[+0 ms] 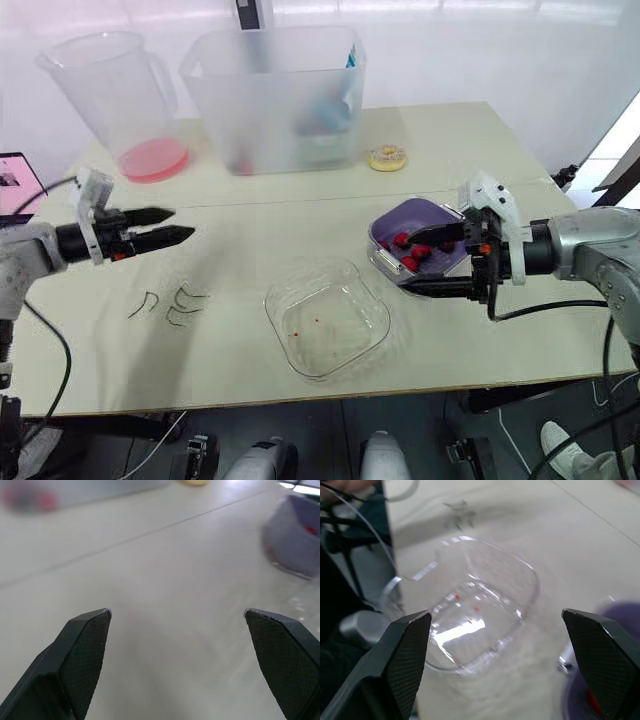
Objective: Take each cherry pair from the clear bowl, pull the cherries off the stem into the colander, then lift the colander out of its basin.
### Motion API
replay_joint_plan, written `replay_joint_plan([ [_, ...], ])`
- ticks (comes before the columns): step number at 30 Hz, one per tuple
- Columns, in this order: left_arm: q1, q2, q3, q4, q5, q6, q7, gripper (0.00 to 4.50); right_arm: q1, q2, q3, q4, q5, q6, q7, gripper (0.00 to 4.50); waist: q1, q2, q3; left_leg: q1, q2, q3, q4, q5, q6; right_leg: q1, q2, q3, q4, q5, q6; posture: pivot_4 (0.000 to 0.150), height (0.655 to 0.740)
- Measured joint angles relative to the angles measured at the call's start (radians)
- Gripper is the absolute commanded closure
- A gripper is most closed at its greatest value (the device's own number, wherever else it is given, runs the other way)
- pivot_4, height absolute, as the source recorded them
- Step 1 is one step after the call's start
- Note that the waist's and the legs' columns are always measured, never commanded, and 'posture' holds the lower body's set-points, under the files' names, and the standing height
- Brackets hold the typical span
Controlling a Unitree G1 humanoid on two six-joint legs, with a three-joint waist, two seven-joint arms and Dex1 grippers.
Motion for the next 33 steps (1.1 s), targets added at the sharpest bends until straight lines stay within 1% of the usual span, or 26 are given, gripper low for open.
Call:
replay_joint_plan([
  [2,-0.034,0.005,0.000,-0.085,-0.004,-0.038,-0.037,0.03,0.002,-0.007,-0.002,-0.039,0.000,0.065,-0.063,0.00,0.001,0.001,0.000,0.000,0.000,0.001,0.000,0.000,0.000,0.000,0.000,0.000,0.000,0.000,0.000,0.150,0.7400],
  [5,-0.027,0.001,-0.026,-0.179,0.003,-0.121,-0.112,0.03,-0.034,-0.001,-0.002,-0.182,0.037,0.245,-0.220,0.00,-0.008,0.001,-0.001,0.001,0.001,0.002,-0.001,0.000,0.000,0.000,0.000,0.000,0.000,0.000,0.000,0.150,0.7400],
  [9,0.075,0.019,-0.124,-0.227,0.100,-0.313,-0.234,0.03,-0.126,0.036,-0.023,-0.267,0.046,0.480,-0.434,0.00,-0.006,0.002,-0.001,0.002,0.002,0.003,-0.002,0.000,0.000,0.000,0.001,0.000,0.000,0.000,0.000,0.150,0.7400],
  [10,0.104,0.018,-0.126,-0.227,0.102,-0.329,-0.247,0.03,-0.153,0.063,-0.017,-0.297,0.039,0.527,-0.490,0.00,-0.005,0.002,-0.001,0.001,0.001,0.003,-0.002,0.000,0.000,0.000,0.001,0.001,0.000,0.000,0.000,0.150,0.7400],
  [13,0.123,-0.004,-0.120,-0.240,0.085,-0.333,-0.250,0.03,-0.241,0.124,0.016,-0.363,0.035,0.619,-0.585,0.00,-0.002,0.002,-0.001,0.001,0.001,0.002,-0.001,0.000,0.000,0.000,0.000,0.001,0.000,0.000,0.000,0.150,0.7400],
  [14,0.130,-0.015,-0.107,-0.252,0.071,-0.330,-0.239,0.03,-0.302,0.140,0.049,-0.362,0.037,0.676,-0.620,0.00,-0.001,0.002,-0.001,0.001,0.000,0.002,-0.001,0.000,0.000,0.000,0.000,0.001,0.000,0.000,0.000,0.150,0.7400],
  [16,0.141,-0.036,-0.078,-0.274,0.041,-0.325,-0.219,0.03,-0.384,0.136,0.118,-0.347,0.047,0.726,-0.635,0.00,0.001,0.002,-0.001,0.001,0.000,0.002,-0.001,0.000,0.000,0.000,0.000,0.001,0.000,0.000,0.000,0.150,0.7400],
  [20,0.173,-0.047,-0.056,-0.310,0.019,-0.313,-0.188,0.03,-0.481,0.136,0.261,-0.264,0.075,0.738,-0.612,0.00,-0.004,0.002,-0.001,0.001,0.001,0.001,-0.001,0.000,0.000,0.000,0.000,0.001,-0.001,0.000,0.000,0.150,0.7400],
  [22,0.199,-0.052,-0.044,-0.331,0.012,-0.304,-0.158,0.03,-0.525,0.153,0.341,-0.179,0.065,0.738,-0.613,0.00,-0.006,0.002,-0.001,0.001,0.001,0.002,-0.001,0.000,0.000,0.000,0.000,0.001,-0.001,0.000,0.000,0.150,0.7400],
  [25,0.229,-0.067,-0.011,-0.367,-0.007,-0.288,-0.116,0.03,-0.536,0.184,0.415,-0.094,0.029,0.738,-0.619,0.00,-0.007,0.002,-0.001,0.001,0.001,0.002,-0.001,0.000,0.000,0.000,0.000,0.001,-0.001,0.000,0.000,0.150,0.7400],
  [31,0.298,-0.075,0.027,-0.438,-0.024,-0.271,-0.038,0.03,-0.514,0.234,0.488,0.023,-0.066,0.701,-0.633,0.00,-0.005,0.002,-0.001,0.001,0.001,0.001,-0.001,0.000,0.000,0.000,0.000,0.001,0.000,0.000,0.000,0.150,0.7400],
  [33,0.302,-0.075,0.028,-0.449,-0.024,-0.265,-0.019,0.00,-0.495,0.250,0.501,0.040,-0.094,0.681,-0.635,0.62,-0.005,0.002,-0.001,0.001,0.000,0.002,-0.001,0.000,0.000,0.000,0.000,0.001,0.000,0.000,0.000,0.150,0.7400],
])
